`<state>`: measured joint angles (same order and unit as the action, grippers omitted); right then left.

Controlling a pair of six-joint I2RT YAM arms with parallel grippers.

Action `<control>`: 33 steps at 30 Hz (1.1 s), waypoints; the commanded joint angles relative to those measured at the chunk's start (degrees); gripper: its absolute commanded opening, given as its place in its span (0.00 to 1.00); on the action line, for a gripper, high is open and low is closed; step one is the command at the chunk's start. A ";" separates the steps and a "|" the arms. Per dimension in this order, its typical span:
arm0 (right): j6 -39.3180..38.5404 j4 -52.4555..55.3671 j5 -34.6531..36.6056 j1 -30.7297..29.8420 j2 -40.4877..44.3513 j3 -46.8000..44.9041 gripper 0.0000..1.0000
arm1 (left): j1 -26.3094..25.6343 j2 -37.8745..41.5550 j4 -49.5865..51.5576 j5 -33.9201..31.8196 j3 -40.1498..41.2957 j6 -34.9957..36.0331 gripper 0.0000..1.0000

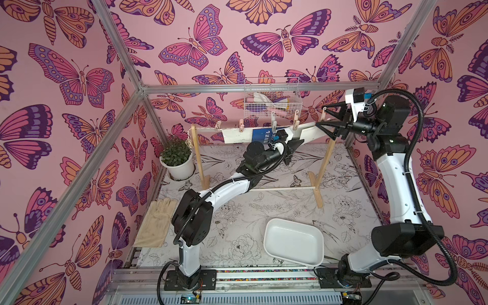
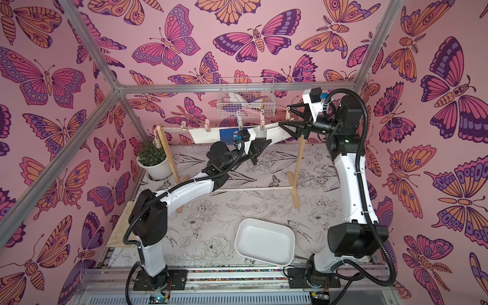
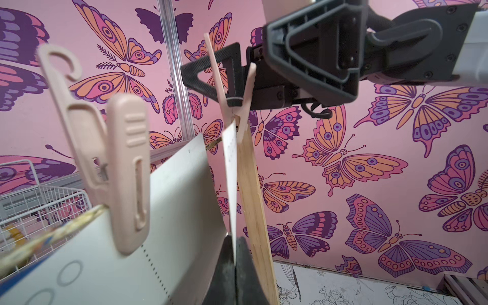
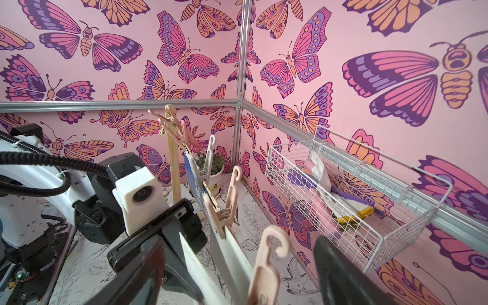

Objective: Remove the postcards from the strings
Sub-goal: Remove the clamp from the clothesline.

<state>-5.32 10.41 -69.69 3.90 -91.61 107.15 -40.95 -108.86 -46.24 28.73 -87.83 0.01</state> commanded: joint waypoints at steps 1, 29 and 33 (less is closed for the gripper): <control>-0.98 0.91 -0.71 -0.44 -0.63 1.28 0.88 | -0.27 1.37 -0.95 1.15 -0.74 0.87 0.00; -1.06 0.73 -2.64 -0.83 -0.09 1.33 0.44 | -0.19 1.37 -1.13 0.17 -0.21 -0.80 0.00; -1.13 0.51 -2.56 -0.83 0.03 1.38 0.39 | -0.18 1.37 -1.22 -0.04 -0.32 -1.15 0.00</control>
<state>-6.02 10.94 -70.83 3.60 -91.92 107.20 -40.95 -108.86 -46.11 28.69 -87.83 -0.47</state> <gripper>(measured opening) 0.402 0.044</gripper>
